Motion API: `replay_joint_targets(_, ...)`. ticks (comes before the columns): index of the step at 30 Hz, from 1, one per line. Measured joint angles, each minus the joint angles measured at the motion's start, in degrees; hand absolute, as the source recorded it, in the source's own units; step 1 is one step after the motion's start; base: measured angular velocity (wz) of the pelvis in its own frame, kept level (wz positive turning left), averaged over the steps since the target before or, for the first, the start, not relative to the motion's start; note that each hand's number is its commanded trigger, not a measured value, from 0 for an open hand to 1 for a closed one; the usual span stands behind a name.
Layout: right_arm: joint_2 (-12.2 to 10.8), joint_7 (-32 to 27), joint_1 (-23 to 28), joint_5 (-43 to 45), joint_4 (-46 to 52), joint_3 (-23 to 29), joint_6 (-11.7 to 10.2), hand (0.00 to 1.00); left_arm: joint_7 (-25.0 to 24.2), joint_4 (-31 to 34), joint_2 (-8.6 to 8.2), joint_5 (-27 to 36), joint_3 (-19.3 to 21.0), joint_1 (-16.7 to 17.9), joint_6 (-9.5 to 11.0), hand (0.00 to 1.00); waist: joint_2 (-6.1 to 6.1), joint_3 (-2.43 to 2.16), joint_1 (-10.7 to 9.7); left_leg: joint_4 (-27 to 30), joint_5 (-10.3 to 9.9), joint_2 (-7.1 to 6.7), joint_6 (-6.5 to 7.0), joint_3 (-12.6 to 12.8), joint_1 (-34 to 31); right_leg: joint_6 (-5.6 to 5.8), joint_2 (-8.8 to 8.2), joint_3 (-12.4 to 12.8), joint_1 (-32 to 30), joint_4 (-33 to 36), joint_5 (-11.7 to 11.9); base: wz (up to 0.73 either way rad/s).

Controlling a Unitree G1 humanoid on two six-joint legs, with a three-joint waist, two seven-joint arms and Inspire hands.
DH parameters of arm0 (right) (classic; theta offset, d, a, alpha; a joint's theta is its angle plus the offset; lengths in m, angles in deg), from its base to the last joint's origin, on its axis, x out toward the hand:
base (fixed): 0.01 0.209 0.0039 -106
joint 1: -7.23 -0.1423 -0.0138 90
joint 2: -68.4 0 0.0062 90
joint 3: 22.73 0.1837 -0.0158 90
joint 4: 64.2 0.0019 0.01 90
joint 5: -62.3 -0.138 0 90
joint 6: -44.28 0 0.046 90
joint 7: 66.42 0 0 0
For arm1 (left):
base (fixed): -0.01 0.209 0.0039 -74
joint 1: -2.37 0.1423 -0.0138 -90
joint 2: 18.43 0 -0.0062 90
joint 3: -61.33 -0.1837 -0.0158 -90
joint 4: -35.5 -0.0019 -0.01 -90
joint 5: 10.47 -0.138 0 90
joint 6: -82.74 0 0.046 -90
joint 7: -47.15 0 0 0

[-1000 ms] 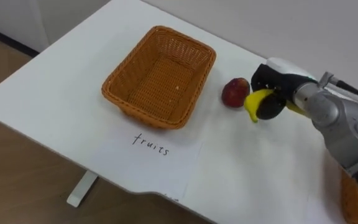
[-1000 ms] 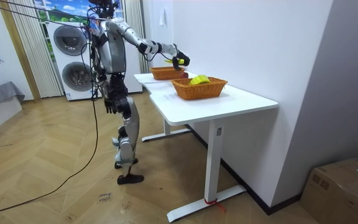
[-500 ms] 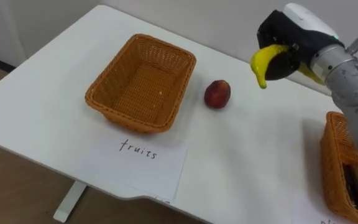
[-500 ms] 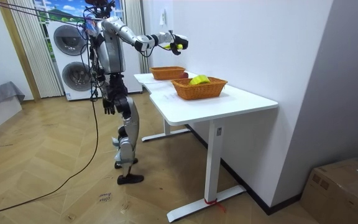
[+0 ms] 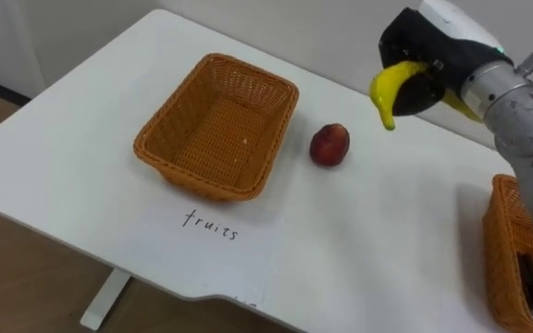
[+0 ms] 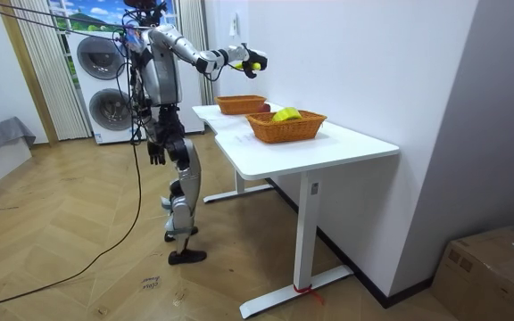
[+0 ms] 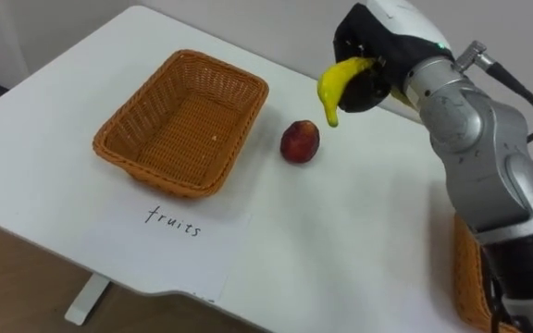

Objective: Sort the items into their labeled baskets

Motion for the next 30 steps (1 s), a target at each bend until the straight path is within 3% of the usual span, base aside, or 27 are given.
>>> replay_joint_targets(5, -0.05, 0.76, 0.01, 0.02, -0.02, -0.01, 0.1, 1.0, -0.01, -0.1, -0.21, -0.06, -0.01, 0.13, -0.14, 0.0, 0.17, 0.13, 0.44, -0.73, -0.02, 0.0, 0.0, 0.08, 1.24, 0.05, 0.0, 0.01, 0.86, -0.05, -0.02, -0.01)
replay_joint_targets(15, -0.79, 0.74, -0.12, -3.27, -0.11, -1.76, 0.14, 1.0, -0.3, 0.2, -0.85, -0.74, -0.1, 0.12, -0.19, 0.0, 0.48, 0.38, 4.76, -0.75, -0.02, -0.17, 0.01, -0.65, 0.98, 0.1, -0.11, -0.49, 0.94, -0.04, -0.03, 0.02)
replay_joint_targets(19, -3.77, 0.79, -0.32, -4.41, -0.27, -4.3, 0.08, 1.0, -0.83, 0.9, -0.94, -0.74, -0.22, 0.37, -0.17, 0.0, 0.8, 0.68, 6.32, -0.75, 0.02, -0.29, -0.02, -1.55, 0.69, 0.21, -0.14, -1.13, 0.92, -0.1, -0.11, 0.05)
replay_joint_targets(23, -4.27, 0.74, -0.76, -4.44, -1.31, -7.78, 0.05, 1.0, -0.72, 2.19, -0.87, -0.72, -0.64, 0.8, -0.15, 0.0, 0.57, 0.78, 7.64, -0.83, 0.03, -0.37, -0.03, -1.67, 0.47, 0.35, -0.17, -1.58, 0.83, -0.19, -0.2, 0.07)
replay_joint_targets(26, -4.43, 0.7, -0.77, -4.5, -1.59, -9.07, 0.02, 0.94, -0.64, 2.32, -0.86, -0.72, -0.63, 0.95, -0.12, 0.0, 0.18, 0.88, 8.0, -0.83, 0.03, -0.44, -0.03, -2.17, 0.29, 0.4, -0.17, -1.84, 0.85, -0.19, -0.23, 0.1)
replay_joint_targets(28, -4.71, 0.41, -0.79, -4.71, -1.91, -9.07, 0.02, 0.78, -0.47, 2.33, -0.86, -0.71, -0.64, 1.01, -0.12, 0.0, -0.1, 0.93, 8.02, -0.83, 0.02, -0.49, -0.03, -2.73, 0.11, 0.41, -0.15, -1.91, 0.86, -0.18, -0.24, 0.11)
replay_joint_targets(29, -4.74, 0.24, -0.8, -4.74, -2.07, -9.07, -0.01, 0.63, -0.27, 2.33, -0.86, -0.71, -0.63, 0.98, -0.12, 0.0, -0.19, 0.96, 8.08, -0.82, 0.02, -0.5, -0.03, -2.87, 0.07, 0.41, -0.14, -1.93, 0.86, -0.17, -0.24, 0.11)
replay_joint_targets(30, -4.93, -0.17, -0.85, -4.74, -2.66, -9.07, -0.04, 0.64, 0.05, 2.34, -0.84, -0.66, -0.64, 0.97, -0.11, 0.0, -0.36, 1.0, 8.11, -0.82, 0.02, -0.49, -0.03, -3.04, 0.05, 0.41, -0.09, -2.14, 0.9, -0.17, -0.24, 0.09)
